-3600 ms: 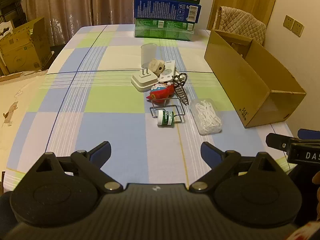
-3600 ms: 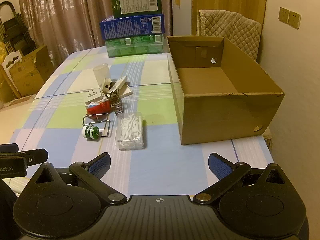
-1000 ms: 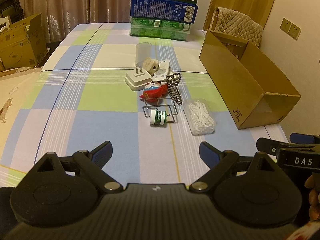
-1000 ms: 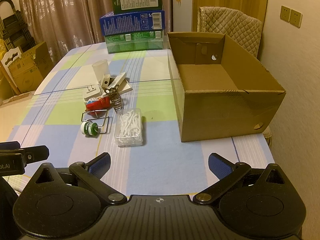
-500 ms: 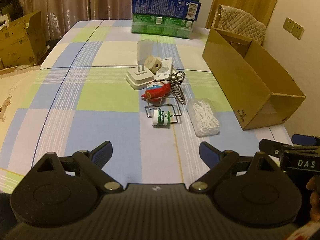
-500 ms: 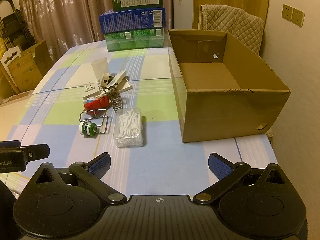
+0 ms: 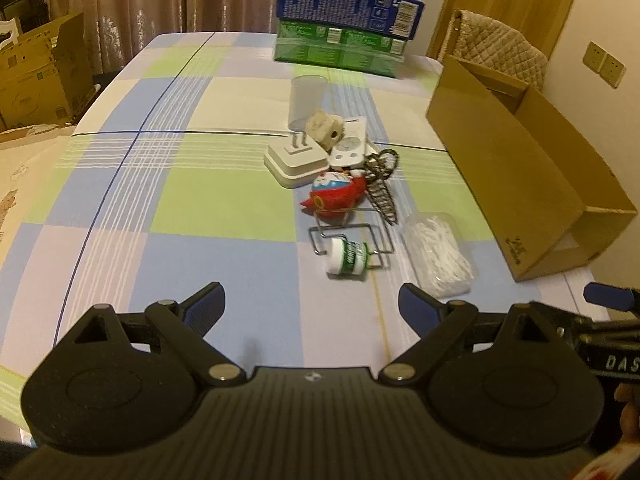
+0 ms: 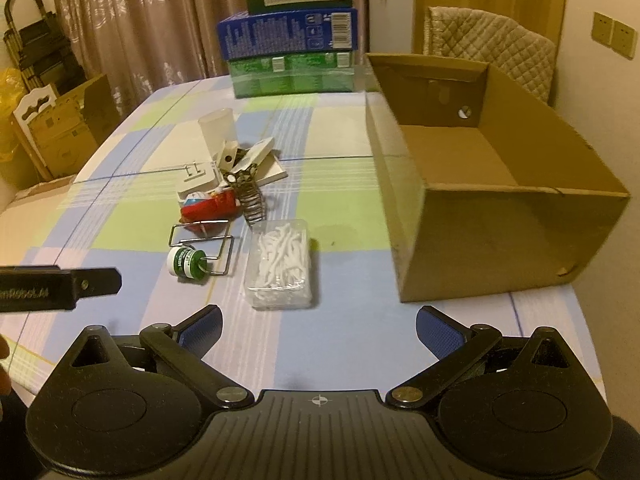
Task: Organize rigid objects
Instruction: 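Grasp the green lip balm tube with the left tool while the right tool grasps the floss box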
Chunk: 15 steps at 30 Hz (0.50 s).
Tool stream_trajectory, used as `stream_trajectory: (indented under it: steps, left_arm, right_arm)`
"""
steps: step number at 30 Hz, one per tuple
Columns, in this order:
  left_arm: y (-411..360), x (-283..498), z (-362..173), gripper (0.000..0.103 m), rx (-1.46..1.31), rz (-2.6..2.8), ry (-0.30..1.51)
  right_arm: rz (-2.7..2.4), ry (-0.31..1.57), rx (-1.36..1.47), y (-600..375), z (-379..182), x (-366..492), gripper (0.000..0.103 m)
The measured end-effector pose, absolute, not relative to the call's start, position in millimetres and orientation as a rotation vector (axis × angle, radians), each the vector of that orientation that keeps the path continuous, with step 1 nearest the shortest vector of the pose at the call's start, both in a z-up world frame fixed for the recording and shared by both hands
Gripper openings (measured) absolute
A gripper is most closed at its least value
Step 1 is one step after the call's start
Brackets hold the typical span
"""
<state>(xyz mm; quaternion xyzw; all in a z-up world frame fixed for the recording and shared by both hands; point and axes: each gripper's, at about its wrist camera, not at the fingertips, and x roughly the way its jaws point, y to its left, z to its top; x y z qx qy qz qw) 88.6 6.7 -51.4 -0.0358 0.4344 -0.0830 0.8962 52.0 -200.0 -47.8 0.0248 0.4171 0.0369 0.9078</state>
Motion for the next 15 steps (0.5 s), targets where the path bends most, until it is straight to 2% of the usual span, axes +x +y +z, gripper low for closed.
stream_trajectory:
  steps: [6, 9, 15]
  left_arm:
    - [10.0, 106.7, -61.5, 0.091, -0.090, -0.168, 0.878]
    - [10.4, 113.0, -66.6, 0.091, -0.075, -0.179, 0.876]
    - [11.5, 126.5, -80.4, 0.091, -0.078, -0.201, 0.896]
  right_arm:
    - [0.108, 0.856, 0.036, -192.1, -63.3, 67.9, 0.100]
    - [0.123, 0.859, 0.040, -189.1, -71.3, 78.2, 0.092]
    - [0.146, 0.854, 0.040, -182.4, -84.9, 99.9, 0.084]
